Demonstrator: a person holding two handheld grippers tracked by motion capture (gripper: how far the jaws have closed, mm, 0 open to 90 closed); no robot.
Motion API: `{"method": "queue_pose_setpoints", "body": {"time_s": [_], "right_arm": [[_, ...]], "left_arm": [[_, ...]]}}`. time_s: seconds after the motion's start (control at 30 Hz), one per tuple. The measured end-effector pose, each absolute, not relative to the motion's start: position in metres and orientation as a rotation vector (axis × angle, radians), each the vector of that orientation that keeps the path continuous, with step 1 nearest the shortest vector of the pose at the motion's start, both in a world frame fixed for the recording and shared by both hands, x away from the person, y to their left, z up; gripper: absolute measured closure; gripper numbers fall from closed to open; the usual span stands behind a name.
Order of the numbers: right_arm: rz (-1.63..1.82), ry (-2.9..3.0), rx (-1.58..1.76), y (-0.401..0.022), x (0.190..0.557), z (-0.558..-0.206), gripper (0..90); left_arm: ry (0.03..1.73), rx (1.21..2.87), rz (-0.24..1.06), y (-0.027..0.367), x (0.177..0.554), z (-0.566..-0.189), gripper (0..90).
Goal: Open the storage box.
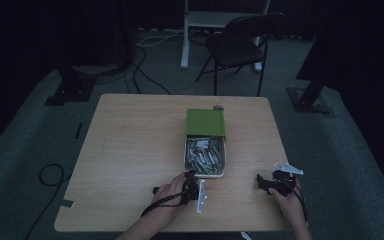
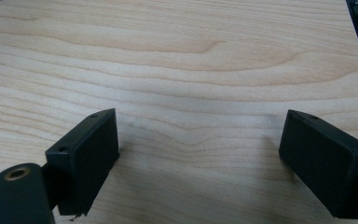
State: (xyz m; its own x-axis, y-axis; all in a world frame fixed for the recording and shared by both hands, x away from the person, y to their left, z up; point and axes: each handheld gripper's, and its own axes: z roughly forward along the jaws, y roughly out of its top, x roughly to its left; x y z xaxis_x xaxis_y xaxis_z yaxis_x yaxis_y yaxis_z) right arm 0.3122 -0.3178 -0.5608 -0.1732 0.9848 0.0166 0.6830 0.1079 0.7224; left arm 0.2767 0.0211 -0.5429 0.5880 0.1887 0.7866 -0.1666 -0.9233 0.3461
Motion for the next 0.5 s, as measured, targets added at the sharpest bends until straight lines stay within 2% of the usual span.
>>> {"method": "queue_pose_setpoints", "body": {"time_s": [0.5], "right_arm": [[0.834, 1.915, 1.620, -0.318, 0.312, -0.561, 11.4]], "left_arm": [[0.009, 2.424, 1.265, 0.023, 0.265, -0.543, 69.0]]}}
